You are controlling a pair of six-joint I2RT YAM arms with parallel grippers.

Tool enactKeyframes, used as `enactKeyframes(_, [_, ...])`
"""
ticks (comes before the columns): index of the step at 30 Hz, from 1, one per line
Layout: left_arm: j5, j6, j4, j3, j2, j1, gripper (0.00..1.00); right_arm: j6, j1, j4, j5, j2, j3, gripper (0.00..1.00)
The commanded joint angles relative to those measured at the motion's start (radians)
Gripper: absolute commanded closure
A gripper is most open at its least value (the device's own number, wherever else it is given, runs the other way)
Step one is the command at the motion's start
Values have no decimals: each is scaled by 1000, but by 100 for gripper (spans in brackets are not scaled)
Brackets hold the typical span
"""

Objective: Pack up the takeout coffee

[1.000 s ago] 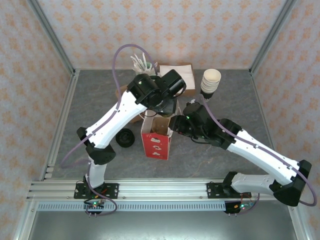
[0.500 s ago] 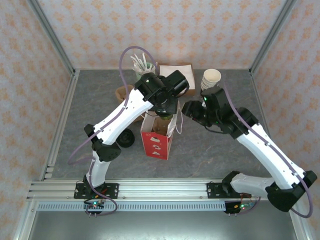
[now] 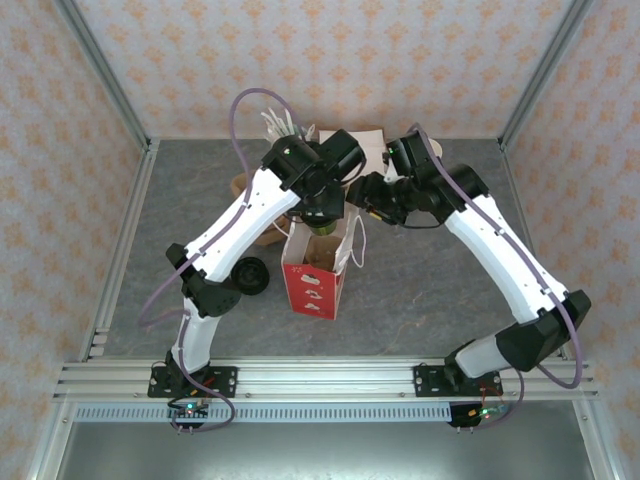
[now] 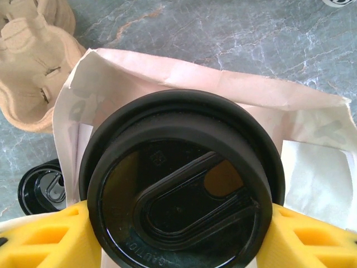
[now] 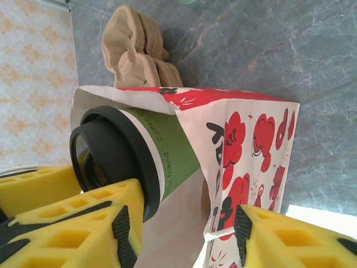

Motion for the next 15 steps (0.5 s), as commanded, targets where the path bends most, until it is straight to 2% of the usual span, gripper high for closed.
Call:
enactKeyframes(1, [48,3,-61,32,22,11,38,-56,-4,-89,-34,18,38,46])
enactKeyframes(8, [59,-21,4,-102,-21,3,38,-118,-3,-174,-81,72,55,48])
enactKeyframes(15, [85,-31,1,-81,18,13,38,-161,-4,-218,-98,130,103,57])
